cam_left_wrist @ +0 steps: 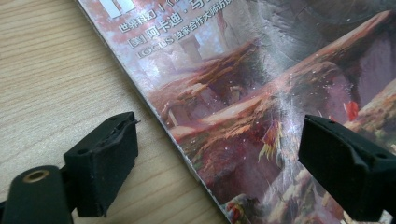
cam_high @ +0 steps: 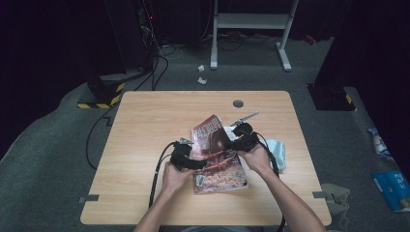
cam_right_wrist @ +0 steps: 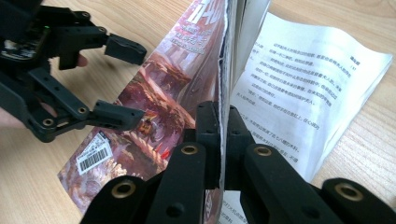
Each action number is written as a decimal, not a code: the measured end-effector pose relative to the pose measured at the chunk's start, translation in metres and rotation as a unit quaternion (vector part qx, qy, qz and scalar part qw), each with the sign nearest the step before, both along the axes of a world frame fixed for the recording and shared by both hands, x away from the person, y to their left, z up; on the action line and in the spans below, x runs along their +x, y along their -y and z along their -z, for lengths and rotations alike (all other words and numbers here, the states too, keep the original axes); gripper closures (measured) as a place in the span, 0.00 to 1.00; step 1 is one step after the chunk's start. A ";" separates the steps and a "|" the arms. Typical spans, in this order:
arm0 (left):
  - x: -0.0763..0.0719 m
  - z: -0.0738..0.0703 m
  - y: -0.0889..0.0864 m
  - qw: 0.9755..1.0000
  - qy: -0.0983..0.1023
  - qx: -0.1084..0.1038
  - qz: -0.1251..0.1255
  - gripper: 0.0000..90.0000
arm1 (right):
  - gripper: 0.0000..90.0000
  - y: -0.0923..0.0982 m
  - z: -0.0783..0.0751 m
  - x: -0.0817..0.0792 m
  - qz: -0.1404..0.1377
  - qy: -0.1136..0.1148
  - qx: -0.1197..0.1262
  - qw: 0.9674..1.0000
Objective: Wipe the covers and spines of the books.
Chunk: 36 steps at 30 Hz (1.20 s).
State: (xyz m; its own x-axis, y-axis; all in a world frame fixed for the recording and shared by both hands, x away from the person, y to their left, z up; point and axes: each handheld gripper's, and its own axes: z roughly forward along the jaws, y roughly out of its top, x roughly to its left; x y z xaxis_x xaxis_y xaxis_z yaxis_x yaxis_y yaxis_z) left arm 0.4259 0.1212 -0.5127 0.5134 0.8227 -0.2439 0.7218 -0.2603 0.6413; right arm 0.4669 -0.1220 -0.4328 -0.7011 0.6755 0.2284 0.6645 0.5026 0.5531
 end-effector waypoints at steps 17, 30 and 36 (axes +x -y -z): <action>0.003 -0.001 -0.004 1.000 -0.004 -0.021 -0.017 0.33 | 0.98 -0.002 -0.003 -0.004 -0.025 0.011 0.014 1.000; 0.001 -0.006 -0.008 0.999 0.007 -0.015 -0.029 0.61 | 0.98 -0.007 0.013 0.004 -0.008 0.009 -0.029 1.000; 0.000 -0.008 -0.009 0.999 0.013 -0.014 -0.029 0.68 | 0.91 -0.002 0.028 0.011 0.026 0.003 -0.043 0.999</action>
State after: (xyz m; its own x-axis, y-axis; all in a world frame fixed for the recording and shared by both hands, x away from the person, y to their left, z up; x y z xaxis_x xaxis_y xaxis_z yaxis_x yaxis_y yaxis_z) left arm 0.4255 0.1299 -0.5048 0.4709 0.8448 -0.2542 0.7178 -0.1994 0.6671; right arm 0.4778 -0.1202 -0.4603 -0.6661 0.7276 0.1638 0.6873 0.5135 0.5139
